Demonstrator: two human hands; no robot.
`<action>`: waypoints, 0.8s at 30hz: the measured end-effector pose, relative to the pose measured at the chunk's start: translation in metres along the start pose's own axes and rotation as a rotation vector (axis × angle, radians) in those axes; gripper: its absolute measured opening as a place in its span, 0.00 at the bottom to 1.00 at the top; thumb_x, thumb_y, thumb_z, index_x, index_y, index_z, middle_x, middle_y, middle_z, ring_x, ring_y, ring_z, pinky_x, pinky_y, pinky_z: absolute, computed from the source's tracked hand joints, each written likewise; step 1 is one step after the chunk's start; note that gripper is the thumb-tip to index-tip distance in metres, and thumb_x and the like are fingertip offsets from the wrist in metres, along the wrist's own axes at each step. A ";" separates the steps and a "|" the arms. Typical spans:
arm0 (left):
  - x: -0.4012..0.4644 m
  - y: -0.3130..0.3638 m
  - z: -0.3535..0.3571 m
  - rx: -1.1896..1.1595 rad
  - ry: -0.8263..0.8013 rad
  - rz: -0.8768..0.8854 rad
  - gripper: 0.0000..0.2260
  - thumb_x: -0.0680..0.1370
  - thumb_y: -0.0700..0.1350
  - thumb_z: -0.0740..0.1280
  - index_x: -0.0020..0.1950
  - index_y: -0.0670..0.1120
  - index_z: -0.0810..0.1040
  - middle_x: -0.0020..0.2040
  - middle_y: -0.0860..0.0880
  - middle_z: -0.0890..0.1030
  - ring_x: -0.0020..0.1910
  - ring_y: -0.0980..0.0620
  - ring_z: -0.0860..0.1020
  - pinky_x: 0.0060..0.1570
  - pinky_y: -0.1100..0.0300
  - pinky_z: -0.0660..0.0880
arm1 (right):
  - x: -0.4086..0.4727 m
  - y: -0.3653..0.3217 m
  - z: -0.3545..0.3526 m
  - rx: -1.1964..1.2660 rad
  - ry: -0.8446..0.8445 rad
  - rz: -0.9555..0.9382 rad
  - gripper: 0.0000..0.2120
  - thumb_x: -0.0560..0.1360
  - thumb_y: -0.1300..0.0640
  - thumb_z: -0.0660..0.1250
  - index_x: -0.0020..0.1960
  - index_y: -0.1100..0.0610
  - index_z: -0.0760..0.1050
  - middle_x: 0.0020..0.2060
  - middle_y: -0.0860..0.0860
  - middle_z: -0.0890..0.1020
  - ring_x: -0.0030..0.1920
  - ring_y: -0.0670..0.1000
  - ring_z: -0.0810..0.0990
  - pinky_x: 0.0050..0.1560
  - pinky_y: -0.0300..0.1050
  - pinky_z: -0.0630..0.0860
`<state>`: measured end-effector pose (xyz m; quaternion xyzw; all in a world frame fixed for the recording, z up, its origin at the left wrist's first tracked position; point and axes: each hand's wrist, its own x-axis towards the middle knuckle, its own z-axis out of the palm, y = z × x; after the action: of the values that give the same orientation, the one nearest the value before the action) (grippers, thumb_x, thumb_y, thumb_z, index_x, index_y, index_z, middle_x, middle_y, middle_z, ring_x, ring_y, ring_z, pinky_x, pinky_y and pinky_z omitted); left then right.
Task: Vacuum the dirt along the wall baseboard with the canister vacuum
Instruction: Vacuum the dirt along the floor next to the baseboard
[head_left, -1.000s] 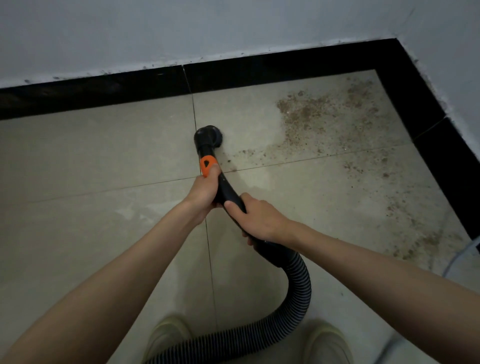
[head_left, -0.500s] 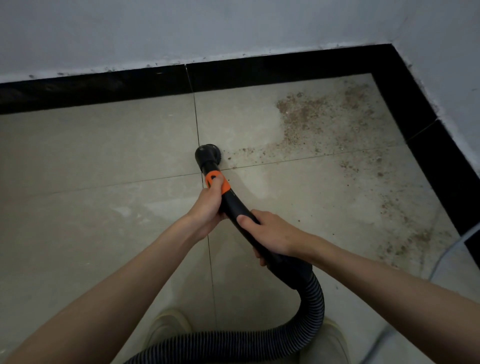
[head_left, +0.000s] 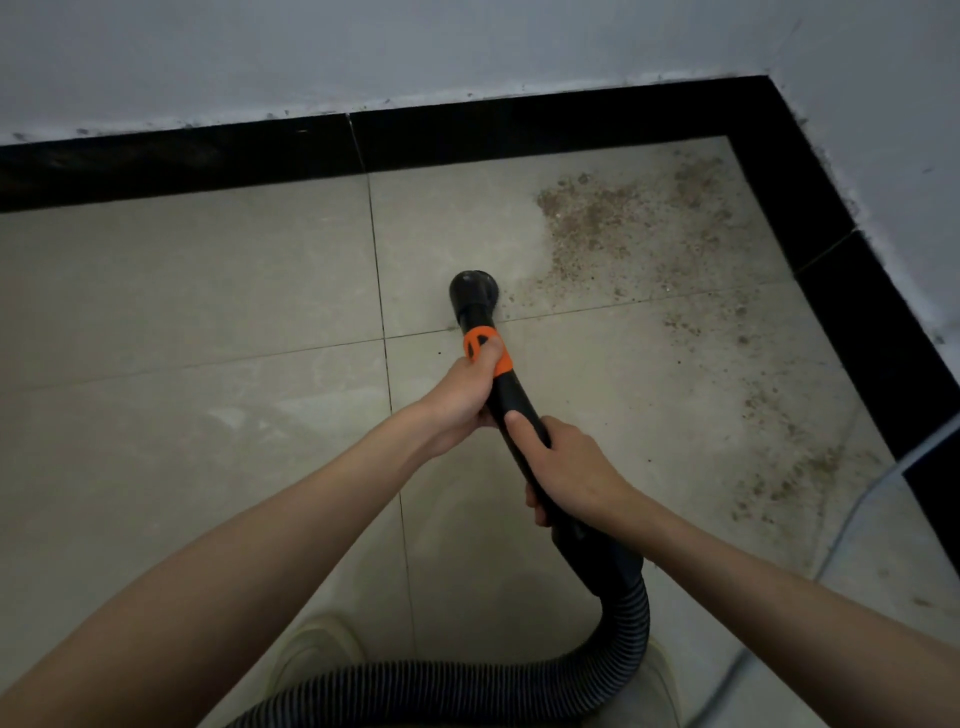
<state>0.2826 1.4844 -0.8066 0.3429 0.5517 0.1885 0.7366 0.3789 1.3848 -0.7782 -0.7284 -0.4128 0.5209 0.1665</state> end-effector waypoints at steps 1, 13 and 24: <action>0.002 0.000 0.006 0.024 -0.012 0.002 0.15 0.82 0.54 0.55 0.44 0.44 0.70 0.37 0.47 0.73 0.34 0.52 0.75 0.29 0.61 0.74 | -0.001 0.003 -0.002 0.010 0.028 0.011 0.21 0.80 0.38 0.54 0.46 0.55 0.71 0.27 0.52 0.80 0.22 0.50 0.79 0.23 0.39 0.73; 0.020 0.029 0.055 0.199 -0.121 0.006 0.18 0.82 0.57 0.54 0.44 0.44 0.69 0.38 0.47 0.72 0.36 0.51 0.74 0.34 0.59 0.73 | 0.012 0.012 -0.027 0.180 0.227 0.059 0.20 0.81 0.41 0.54 0.43 0.57 0.69 0.25 0.54 0.79 0.21 0.53 0.78 0.24 0.42 0.72; -0.002 0.011 -0.006 0.000 0.051 0.030 0.16 0.81 0.55 0.56 0.45 0.43 0.71 0.38 0.46 0.75 0.38 0.50 0.76 0.42 0.54 0.76 | 0.016 -0.003 -0.011 0.155 -0.135 -0.042 0.23 0.81 0.40 0.54 0.52 0.61 0.70 0.22 0.51 0.77 0.21 0.52 0.75 0.23 0.41 0.72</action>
<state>0.2775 1.4923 -0.7981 0.3463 0.5651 0.2083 0.7193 0.3897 1.4011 -0.7816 -0.6679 -0.3967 0.5954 0.2051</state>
